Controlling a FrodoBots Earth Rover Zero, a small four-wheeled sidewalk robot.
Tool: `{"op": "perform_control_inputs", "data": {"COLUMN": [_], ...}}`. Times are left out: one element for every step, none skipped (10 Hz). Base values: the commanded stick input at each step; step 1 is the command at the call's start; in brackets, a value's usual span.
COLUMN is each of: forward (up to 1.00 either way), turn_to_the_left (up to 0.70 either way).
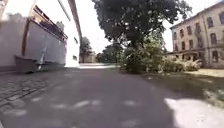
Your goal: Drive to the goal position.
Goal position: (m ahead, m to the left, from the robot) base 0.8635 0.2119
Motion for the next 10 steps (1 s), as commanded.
{"op": "perform_control_inputs", "data": {"forward": [0.85,0.85,0.85,0.85,0.85,0.85,0.85,0.85,0.85,0.85], "turn_to_the_left": [0.01,0.06,0.11,0.16,0.21,0.27,0.32,0.31,0.23,0.14]}}
